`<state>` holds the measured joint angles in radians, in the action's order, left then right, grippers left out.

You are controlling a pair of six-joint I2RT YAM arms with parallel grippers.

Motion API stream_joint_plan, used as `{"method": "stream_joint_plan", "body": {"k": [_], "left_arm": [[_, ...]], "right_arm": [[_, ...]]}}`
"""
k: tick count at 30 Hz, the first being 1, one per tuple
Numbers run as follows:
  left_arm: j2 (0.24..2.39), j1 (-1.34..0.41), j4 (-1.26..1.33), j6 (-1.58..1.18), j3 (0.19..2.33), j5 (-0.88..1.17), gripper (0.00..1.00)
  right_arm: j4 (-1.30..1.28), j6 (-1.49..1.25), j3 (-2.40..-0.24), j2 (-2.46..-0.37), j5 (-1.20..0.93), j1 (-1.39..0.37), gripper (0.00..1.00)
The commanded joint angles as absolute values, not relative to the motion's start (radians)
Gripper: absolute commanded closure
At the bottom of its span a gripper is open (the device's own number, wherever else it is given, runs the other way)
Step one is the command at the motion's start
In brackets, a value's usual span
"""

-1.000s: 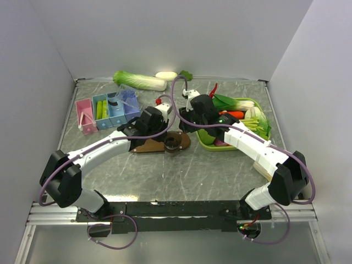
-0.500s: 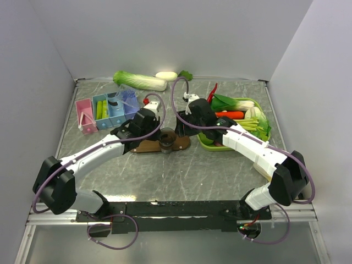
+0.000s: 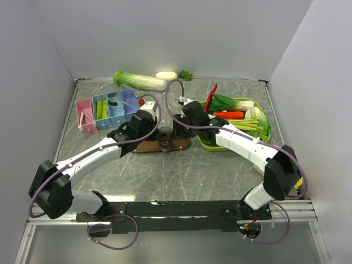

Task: Prepare toiletry sets of a toothbrush and toothpaste on the tray
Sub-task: Pick up the cup from the storage box.

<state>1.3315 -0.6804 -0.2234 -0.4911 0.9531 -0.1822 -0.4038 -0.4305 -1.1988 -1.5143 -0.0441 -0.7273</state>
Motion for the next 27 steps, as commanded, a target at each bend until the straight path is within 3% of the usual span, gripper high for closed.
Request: {"method": "stream_joint_plan", "body": {"k": [1, 12, 15, 16, 19, 22, 25, 27], "left_arm": [[1.256, -0.680, -0.084, -0.522, 0.953, -0.195, 0.99], [1.249, -0.680, -0.058, -0.523, 0.942, -0.155, 0.99], [1.244, -0.680, -0.031, -0.519, 0.934, -0.111, 0.99], [1.240, -0.680, -0.020, -0.515, 0.931, -0.079, 0.99], [1.233, -0.680, -0.008, -0.511, 0.917, -0.031, 0.99], [1.242, -0.680, -0.006, -0.503, 0.926, -0.009, 0.99], [1.247, -0.680, -0.008, -0.495, 0.936, 0.015, 0.90], [1.249, -0.680, -0.006, -0.489, 0.939, 0.020, 0.69]], "right_arm": [[-0.384, -0.459, -1.256, -1.542, -0.031, -0.745, 0.50], [-0.356, -0.488, -1.269, -1.577, -0.075, -0.758, 0.62], [-0.356, -0.489, -1.272, -1.583, -0.074, -0.756, 0.72], [-0.357, -0.489, -1.273, -1.586, -0.069, -0.758, 0.84], [-0.360, -0.489, -1.273, -1.585, -0.058, -0.756, 1.00], [-0.356, -0.486, -1.266, -1.569, -0.055, -0.756, 1.00], [-0.363, -0.465, -1.269, -1.551, -0.049, -0.755, 1.00], [-0.362, -0.433, -1.270, -1.540, -0.057, -0.753, 1.00]]}}
